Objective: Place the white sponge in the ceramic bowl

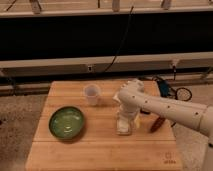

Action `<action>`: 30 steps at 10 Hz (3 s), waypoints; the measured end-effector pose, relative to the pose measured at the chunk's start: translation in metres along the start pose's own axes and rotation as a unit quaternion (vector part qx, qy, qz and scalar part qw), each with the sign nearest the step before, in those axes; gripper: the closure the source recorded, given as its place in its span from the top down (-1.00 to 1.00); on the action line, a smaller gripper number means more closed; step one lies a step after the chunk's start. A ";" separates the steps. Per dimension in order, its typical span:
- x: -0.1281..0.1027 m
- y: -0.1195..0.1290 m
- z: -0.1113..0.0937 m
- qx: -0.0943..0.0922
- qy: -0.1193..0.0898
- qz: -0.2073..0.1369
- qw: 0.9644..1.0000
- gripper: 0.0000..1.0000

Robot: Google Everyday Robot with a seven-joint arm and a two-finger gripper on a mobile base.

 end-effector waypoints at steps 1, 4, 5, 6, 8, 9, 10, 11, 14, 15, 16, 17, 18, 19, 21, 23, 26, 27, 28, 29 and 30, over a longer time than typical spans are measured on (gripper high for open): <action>0.003 0.004 -0.021 0.029 -0.015 -0.002 0.999 0.60; 0.002 0.002 -0.052 0.076 -0.041 -0.017 0.996 0.60; 0.001 0.003 -0.052 0.081 -0.046 -0.020 0.995 0.60; 0.000 0.003 -0.044 0.086 -0.053 -0.027 0.995 0.60; -0.005 0.001 -0.021 0.087 -0.051 -0.040 0.994 0.60; -0.006 0.001 -0.011 0.085 -0.049 -0.046 0.994 0.60; -0.008 0.000 -0.006 0.082 -0.044 -0.052 0.994 0.60; -0.010 0.000 -0.002 0.077 -0.038 -0.055 0.995 0.60; -0.019 -0.005 0.010 0.048 -0.008 -0.072 0.996 0.60; -0.020 -0.004 0.014 0.042 -0.003 -0.074 0.996 0.60; -0.021 -0.004 0.019 0.033 0.003 -0.077 0.996 0.60; -0.022 -0.006 0.022 0.027 0.007 -0.081 0.996 0.60; -0.023 -0.007 0.026 0.022 0.009 -0.083 0.996 0.60; -0.023 -0.007 0.031 0.016 0.011 -0.084 0.996 0.60; -0.022 -0.006 0.039 0.004 0.013 -0.085 0.996 0.60; -0.020 -0.004 0.046 -0.009 0.015 -0.085 0.996 0.53; -0.019 -0.002 0.052 -0.023 0.020 -0.087 0.996 0.00; -0.018 -0.001 0.053 -0.025 0.021 -0.088 0.996 -0.21; -0.018 -0.001 0.053 -0.026 0.022 -0.088 0.995 -0.40; -0.018 0.000 0.051 -0.026 0.022 -0.088 0.996 -0.63; -0.017 0.001 0.048 -0.023 0.023 -0.090 0.995 -0.81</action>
